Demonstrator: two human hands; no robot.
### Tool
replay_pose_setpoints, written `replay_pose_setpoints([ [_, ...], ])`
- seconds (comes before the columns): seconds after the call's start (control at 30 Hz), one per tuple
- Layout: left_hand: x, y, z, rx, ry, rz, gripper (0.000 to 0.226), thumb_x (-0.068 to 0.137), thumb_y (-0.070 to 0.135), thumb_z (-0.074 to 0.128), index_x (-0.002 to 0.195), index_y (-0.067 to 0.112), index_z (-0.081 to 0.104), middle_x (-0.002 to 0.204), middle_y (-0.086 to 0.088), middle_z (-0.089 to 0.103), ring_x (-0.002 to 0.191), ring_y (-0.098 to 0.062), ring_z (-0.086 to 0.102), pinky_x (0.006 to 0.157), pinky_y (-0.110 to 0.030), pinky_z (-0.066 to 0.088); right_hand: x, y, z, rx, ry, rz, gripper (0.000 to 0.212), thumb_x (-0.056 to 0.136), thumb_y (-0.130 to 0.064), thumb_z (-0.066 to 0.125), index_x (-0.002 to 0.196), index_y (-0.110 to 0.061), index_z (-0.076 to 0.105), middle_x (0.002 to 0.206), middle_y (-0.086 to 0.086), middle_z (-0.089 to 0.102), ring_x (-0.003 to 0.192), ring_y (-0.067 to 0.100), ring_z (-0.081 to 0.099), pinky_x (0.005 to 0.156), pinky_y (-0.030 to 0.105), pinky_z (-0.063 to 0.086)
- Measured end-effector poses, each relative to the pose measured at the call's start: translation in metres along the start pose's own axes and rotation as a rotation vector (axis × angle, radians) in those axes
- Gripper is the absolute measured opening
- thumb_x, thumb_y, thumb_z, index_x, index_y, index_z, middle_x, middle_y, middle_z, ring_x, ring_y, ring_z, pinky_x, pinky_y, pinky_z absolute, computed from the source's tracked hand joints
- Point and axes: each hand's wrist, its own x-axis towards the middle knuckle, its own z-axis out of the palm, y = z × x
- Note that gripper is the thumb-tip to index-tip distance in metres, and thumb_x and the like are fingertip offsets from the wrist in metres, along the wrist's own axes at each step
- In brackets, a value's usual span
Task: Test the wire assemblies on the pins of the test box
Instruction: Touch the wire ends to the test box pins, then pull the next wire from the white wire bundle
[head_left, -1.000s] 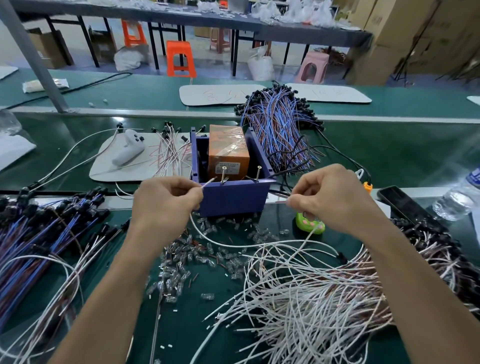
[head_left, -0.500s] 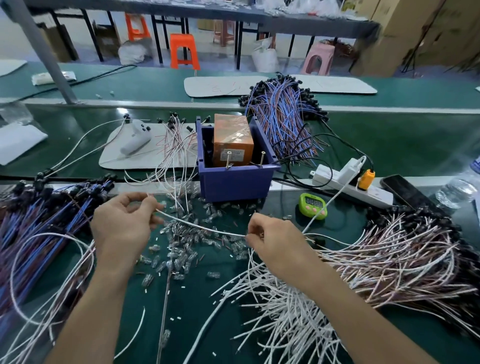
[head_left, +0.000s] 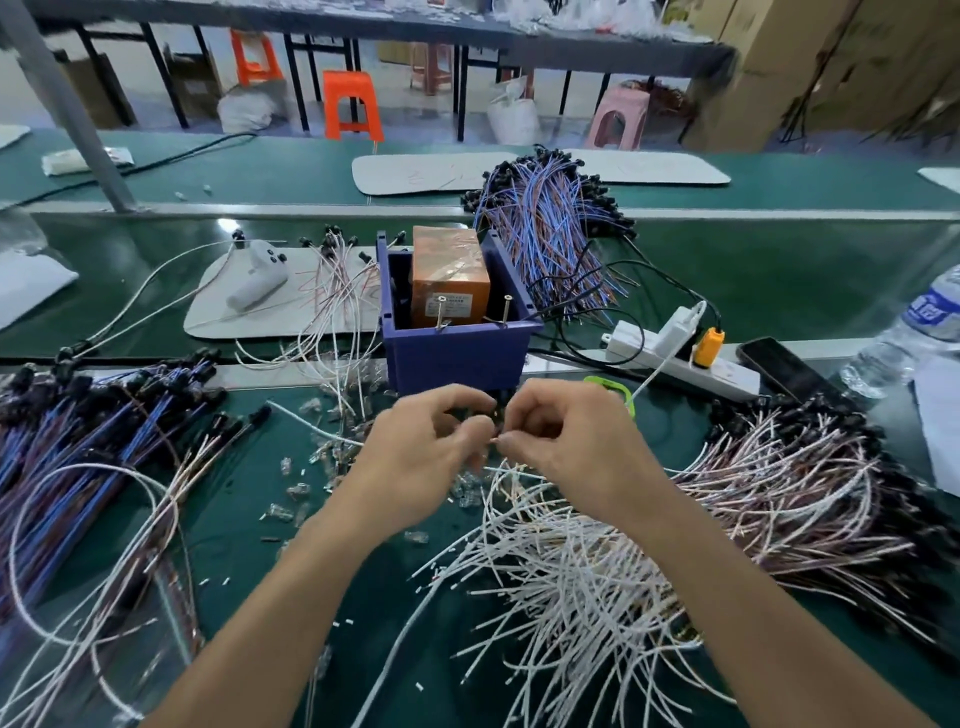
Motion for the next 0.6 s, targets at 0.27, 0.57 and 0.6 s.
replay_pose_setpoints([
  [0.27,0.013,0.024,0.020,-0.144,-0.124,0.040,0.019,0.095,0.035,0.070,0.082,0.030,0.083,0.064,-0.001,0.070,0.056,-0.014,0.046,0.051,-0.025,0.038,-0.042,0.026,-0.096,-0.154,-0.030,0.058,0.027,0.090,-0.018,0.075,0.099,-0.043,0.076,0.077,-0.011,0.072,0.061,0.015,0.061,0.059,0.030,0.050],
  [0.57,0.019,0.038,0.072,0.292,-0.316,-0.005,0.017,0.094,0.033,0.071,0.081,0.042,0.079,0.070,0.016,0.075,0.046,-0.005,0.053,0.045,-0.022,0.044,-0.081,0.103,-0.180,-0.732,0.300,0.138,0.033,0.089,-0.003,0.073,0.086,-0.035,0.083,0.095,-0.013,0.078,0.103,0.017,0.056,0.102,0.039,0.028],
  [0.6,0.017,0.040,0.082,0.392,-0.326,0.029,0.016,0.094,0.034,0.070,0.082,0.040,0.079,0.069,0.019,0.073,0.044,-0.003,0.054,0.044,-0.019,0.044,-0.084,0.112,-0.179,-0.733,0.303,0.143,0.032,0.088,-0.002,0.072,0.086,-0.032,0.084,0.095,-0.011,0.079,0.104,0.019,0.058,0.102,0.040,0.029],
])
